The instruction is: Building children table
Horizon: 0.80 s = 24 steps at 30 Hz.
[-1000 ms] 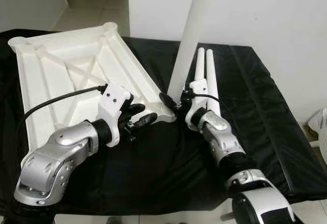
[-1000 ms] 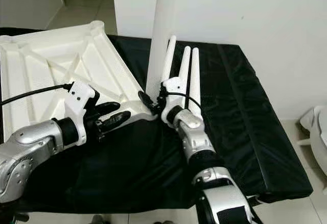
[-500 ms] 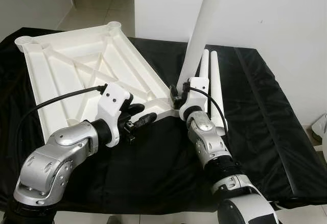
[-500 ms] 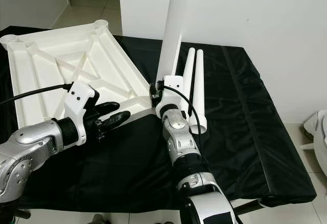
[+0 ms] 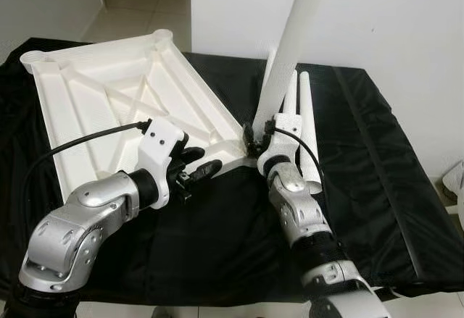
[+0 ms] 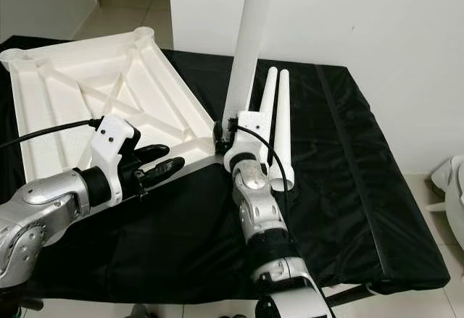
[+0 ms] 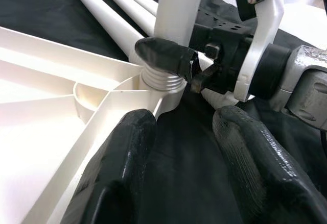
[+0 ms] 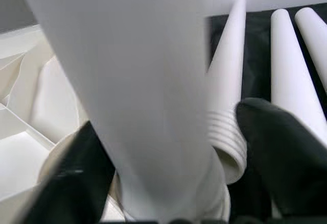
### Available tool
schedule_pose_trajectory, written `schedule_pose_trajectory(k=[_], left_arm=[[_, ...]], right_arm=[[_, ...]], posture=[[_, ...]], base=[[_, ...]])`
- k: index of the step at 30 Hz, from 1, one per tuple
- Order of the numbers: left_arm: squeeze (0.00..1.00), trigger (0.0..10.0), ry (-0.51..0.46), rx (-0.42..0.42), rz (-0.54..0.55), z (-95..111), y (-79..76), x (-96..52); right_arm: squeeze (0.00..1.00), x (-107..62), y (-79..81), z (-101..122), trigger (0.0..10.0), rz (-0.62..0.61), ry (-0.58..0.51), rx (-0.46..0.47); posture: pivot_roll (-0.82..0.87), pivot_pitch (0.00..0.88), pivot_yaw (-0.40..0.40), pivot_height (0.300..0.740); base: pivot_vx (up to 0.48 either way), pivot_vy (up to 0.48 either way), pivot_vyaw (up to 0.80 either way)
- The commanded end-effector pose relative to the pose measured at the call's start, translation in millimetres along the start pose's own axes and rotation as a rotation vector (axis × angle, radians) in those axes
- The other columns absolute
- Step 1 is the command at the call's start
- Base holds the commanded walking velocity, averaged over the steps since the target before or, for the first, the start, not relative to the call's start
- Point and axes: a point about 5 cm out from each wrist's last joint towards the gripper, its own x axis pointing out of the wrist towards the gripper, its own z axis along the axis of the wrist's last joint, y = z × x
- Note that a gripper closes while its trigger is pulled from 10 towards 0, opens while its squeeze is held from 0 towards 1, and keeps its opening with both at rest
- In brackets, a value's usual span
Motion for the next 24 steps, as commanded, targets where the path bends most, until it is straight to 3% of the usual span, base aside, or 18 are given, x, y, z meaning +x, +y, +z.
schedule_pose_trajectory(k=[1, 4, 5, 10, 18, 24], left_arm=[[0.00, 10.0, 0.000, 0.007, -0.018, 1, -4.3, 0.3], [0.00, 10.0, 0.002, 0.007, -0.019, 1, -4.1, 0.3], [0.00, 10.0, 0.003, 0.007, -0.020, 1, -3.9, 0.3], [0.00, 10.0, 0.004, 0.008, -0.024, 2, -2.7, 1.4], [0.00, 10.0, -0.003, 0.005, -0.025, 3, -2.3, 3.2], [0.00, 10.0, -0.007, 0.003, -0.024, 4, -2.4, 3.3]], right_arm=[[1.00, -3.2, -2.1, 2, 10.0, 0.047, -0.020, 0.038], [1.00, -5.3, -5.9, 4, 10.0, 0.125, -0.024, 0.040], [0.00, -6.1, -8.7, 5, 10.0, 0.175, -0.029, 0.035], [0.00, -7.0, -26.4, 6, 10.0, 0.358, -0.020, -0.034], [0.00, 1.7, -44.5, 8, 10.0, 0.441, 0.011, -0.093], [0.00, 9.4, -46.5, 14, 10.0, 0.510, 0.004, -0.085]], posture=[[0.05, 0.093, -0.076, 0.740], [0.05, 0.092, -0.072, 0.740], [0.05, 0.095, -0.067, 0.740], [0.04, 0.104, -0.059, 0.740], [0.04, 0.106, -0.056, 0.740], [0.04, 0.105, -0.055, 0.740]], base=[[0.000, 0.000, 0.00], [0.000, 0.000, 0.00], [0.000, 0.000, 0.00], [0.000, 0.000, 0.00], [0.000, 0.000, 0.00], [0.000, 0.000, 0.00]])
